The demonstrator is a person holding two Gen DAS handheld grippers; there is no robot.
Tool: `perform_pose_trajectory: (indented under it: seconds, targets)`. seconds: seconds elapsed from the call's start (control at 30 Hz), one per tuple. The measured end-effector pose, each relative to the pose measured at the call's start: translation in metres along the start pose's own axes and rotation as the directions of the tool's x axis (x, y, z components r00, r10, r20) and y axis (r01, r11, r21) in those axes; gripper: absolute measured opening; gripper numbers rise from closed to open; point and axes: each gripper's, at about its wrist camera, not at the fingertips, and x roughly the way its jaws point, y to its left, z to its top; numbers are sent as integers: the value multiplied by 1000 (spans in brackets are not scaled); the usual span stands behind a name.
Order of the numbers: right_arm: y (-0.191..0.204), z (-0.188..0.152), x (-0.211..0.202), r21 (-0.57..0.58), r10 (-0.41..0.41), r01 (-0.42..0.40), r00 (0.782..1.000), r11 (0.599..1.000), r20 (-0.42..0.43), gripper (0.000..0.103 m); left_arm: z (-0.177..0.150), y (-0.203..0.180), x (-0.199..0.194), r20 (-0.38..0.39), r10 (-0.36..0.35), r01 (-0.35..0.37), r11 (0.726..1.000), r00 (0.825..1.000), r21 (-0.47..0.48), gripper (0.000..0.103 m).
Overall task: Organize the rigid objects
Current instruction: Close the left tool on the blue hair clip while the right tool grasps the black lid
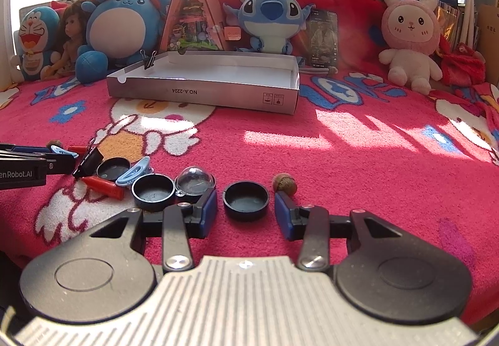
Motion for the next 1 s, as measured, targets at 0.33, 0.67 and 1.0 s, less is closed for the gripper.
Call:
perform_pose_trajectory:
  seconds: [0.33, 0.67, 1.0]
  targets:
    - [1, 1, 1, -6, 2, -2, 1000, 1000, 2, 57, 3, 2, 4, -12, -26, 25, 999, 1000, -25, 38]
    - [4, 0, 2, -9, -3, 3, 1000, 1000, 7, 57, 3, -2, 10, -3, -25, 25, 999, 1000, -45, 39]
    - [5, -1, 1, -3, 6, -6, 1000, 1000, 13, 43, 0, -6, 8, 12, -17, 17, 1000, 1000, 1, 37]
